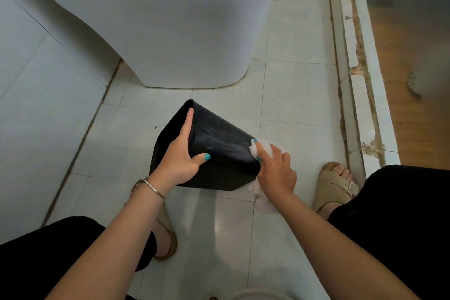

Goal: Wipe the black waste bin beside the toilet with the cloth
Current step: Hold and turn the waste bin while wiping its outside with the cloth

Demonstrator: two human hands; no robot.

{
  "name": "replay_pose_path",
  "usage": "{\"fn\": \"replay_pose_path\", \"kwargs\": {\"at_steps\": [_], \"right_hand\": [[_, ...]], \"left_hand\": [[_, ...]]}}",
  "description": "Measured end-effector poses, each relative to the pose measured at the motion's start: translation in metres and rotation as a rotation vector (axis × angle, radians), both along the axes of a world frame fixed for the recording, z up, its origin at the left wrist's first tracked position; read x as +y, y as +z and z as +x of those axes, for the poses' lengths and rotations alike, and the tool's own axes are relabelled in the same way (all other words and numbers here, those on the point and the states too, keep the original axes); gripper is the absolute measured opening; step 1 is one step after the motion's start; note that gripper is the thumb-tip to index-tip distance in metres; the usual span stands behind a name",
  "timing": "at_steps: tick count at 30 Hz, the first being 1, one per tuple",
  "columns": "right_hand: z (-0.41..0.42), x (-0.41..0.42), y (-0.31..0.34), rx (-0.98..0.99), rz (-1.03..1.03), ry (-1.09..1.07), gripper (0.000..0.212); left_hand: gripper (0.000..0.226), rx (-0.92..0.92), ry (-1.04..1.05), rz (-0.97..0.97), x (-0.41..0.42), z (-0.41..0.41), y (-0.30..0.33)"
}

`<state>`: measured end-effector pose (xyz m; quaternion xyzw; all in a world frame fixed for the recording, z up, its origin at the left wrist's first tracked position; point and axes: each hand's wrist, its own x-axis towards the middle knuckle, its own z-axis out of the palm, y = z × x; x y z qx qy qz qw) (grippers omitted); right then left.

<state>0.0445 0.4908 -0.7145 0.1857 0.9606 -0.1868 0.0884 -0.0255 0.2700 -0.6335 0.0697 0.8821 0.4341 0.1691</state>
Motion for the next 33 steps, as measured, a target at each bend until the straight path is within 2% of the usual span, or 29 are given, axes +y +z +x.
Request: {"fn": "replay_pose_path", "kwargs": {"at_steps": [6, 12, 15, 20, 23, 26, 33], "right_hand": [[-0.003, -0.030, 0.016, 0.083, -0.035, 0.009, 0.058], [-0.022, -0.074, 0.056, 0.247, -0.037, 0.218, 0.063], [-0.023, -0.089, 0.071, 0.384, -0.052, 0.335, 0.067], [-0.023, -0.086, 0.065, 0.595, -0.029, 0.402, 0.058], [-0.017, -0.073, 0.049, 0.526, 0.028, 0.420, 0.064], [-0.008, -0.051, 0.029, 0.394, 0.069, 0.350, 0.077], [0.003, -0.004, -0.003, 0.087, 0.151, 0.129, 0.076]], "left_hand": [[0.107, -0.012, 0.066, 0.018, -0.009, 0.001, -0.003], [0.110, -0.011, 0.069, 0.030, -0.002, 0.010, -0.004], [0.109, -0.021, 0.066, 0.048, -0.002, 0.010, -0.004], [0.112, -0.055, 0.056, 0.039, -0.004, 0.007, -0.006], [0.111, -0.049, 0.087, 0.024, -0.011, 0.003, -0.005], [0.112, -0.048, 0.149, -0.005, -0.018, 0.000, -0.006], [0.112, -0.055, 0.147, 0.011, -0.010, -0.001, -0.007]]}}
